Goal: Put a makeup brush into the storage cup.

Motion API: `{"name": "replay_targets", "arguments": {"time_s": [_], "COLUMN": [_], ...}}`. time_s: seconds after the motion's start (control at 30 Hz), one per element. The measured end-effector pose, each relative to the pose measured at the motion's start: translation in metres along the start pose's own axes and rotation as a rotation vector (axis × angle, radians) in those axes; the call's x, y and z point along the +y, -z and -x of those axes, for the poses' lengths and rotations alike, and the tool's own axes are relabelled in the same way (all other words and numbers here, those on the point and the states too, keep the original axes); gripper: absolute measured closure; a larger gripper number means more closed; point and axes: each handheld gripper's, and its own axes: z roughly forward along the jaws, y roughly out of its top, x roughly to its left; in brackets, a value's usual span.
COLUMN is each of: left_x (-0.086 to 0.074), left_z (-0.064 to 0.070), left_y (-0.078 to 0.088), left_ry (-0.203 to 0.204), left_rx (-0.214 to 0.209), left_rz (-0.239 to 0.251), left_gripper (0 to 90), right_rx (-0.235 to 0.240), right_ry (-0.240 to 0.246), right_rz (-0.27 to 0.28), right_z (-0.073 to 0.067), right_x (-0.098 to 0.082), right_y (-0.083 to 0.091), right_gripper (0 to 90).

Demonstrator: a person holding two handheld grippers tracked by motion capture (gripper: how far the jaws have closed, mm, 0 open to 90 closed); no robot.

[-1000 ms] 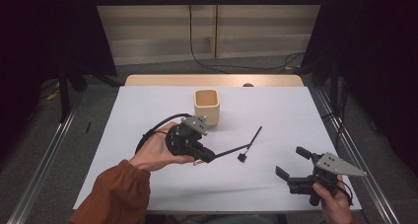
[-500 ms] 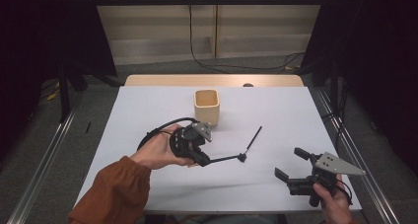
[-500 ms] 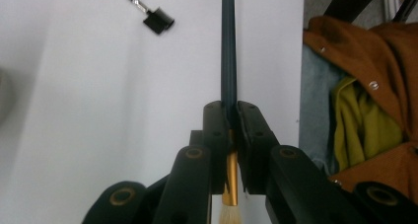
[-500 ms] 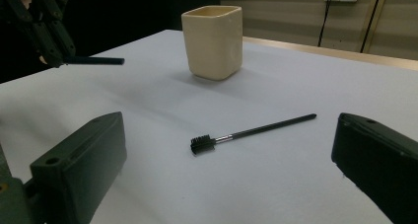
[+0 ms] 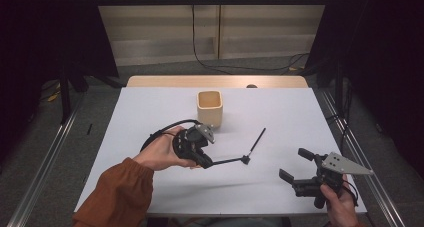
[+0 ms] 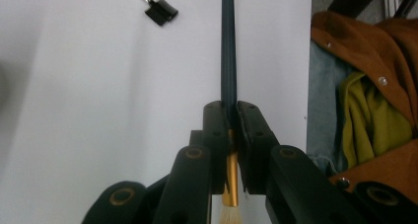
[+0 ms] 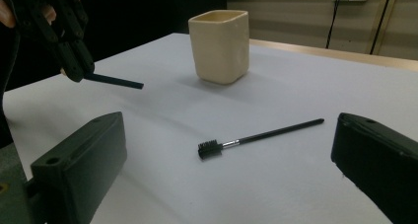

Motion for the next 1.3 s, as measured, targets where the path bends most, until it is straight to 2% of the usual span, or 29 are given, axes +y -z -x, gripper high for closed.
{"name": "replay_targets", "arguments": {"time_s": [0.17,0.27,0.47,0.67,0.87,1.07,1.2,1.3], "left_x": [0.001,0.000,-0.001,0.000,0.000,0.001,0.002,0.002], "left_z": [0.002,0.004,0.005,0.005,0.005,0.004,0.004,0.005], "left_y": [-0.001,-0.001,-0.002,-0.003,-0.003,-0.005,-0.006,-0.005], "left_ry": [-0.007,-0.010,-0.015,-0.017,-0.002,-0.008,-0.001,-0.007], "left_rx": [0.003,-0.010,-0.001,-0.007,-0.016,-0.018,-0.027,-0.027], "left_rz": [-0.002,-0.014,-0.013,-0.011,-0.017,-0.022,-0.026,-0.025], "left_gripper": [83.7,83.7,83.8,83.8,83.7,83.8,83.7,83.7], "right_rx": [0.018,0.028,0.028,0.052,0.091,0.165,0.215,0.266], "right_ry": [0.021,0.034,0.085,0.102,0.122,0.142,0.178,0.174], "right_rz": [0.037,0.035,0.055,0.071,0.047,0.030,-0.024,-0.074], "right_z": [0.000,-0.001,-0.002,0.001,-0.001,-0.005,-0.011,-0.014], "right_x": [0.016,0.022,0.037,0.050,0.055,0.067,0.076,0.082], "right_y": [0.002,0.000,-0.007,-0.019,-0.033,-0.043,-0.051,-0.057], "right_gripper": [0.0,0.0,0.0,0.0,0.0,0.0,0.0,0.0]}}
